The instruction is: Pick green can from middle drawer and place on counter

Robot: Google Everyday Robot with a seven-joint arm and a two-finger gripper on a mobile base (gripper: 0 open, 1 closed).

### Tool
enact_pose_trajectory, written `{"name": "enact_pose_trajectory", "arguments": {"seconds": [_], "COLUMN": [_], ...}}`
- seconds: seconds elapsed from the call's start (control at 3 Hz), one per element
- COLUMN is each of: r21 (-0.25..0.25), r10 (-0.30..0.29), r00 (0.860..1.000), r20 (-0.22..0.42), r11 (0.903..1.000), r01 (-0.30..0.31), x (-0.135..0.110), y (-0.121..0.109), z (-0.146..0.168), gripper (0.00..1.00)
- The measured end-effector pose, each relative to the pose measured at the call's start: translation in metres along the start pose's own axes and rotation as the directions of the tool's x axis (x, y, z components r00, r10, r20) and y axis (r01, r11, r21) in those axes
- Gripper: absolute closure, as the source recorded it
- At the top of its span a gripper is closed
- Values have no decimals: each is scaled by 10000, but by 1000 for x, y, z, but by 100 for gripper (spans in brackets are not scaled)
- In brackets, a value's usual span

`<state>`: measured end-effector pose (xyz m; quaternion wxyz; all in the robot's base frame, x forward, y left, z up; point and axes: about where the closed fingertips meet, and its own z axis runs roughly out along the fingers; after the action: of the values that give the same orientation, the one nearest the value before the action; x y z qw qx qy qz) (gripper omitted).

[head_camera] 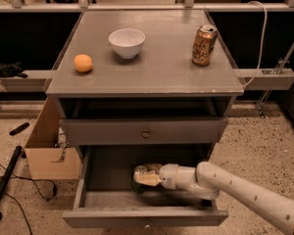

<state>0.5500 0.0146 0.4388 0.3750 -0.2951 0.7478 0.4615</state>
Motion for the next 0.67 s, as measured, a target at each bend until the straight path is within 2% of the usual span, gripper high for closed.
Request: {"name": "enact_pose_trajectory", "arguments": {"seconds": [0.33, 0.67], "r21": [71, -127], "r10": [-11, -405], "r00": [9994, 9983], "r20": [-340, -415], "r11": [10000, 9991], "r01": [13, 400], "x": [-5, -39], "y": [-1, 22], "z": [-1, -23], "gripper": [100, 100]}}
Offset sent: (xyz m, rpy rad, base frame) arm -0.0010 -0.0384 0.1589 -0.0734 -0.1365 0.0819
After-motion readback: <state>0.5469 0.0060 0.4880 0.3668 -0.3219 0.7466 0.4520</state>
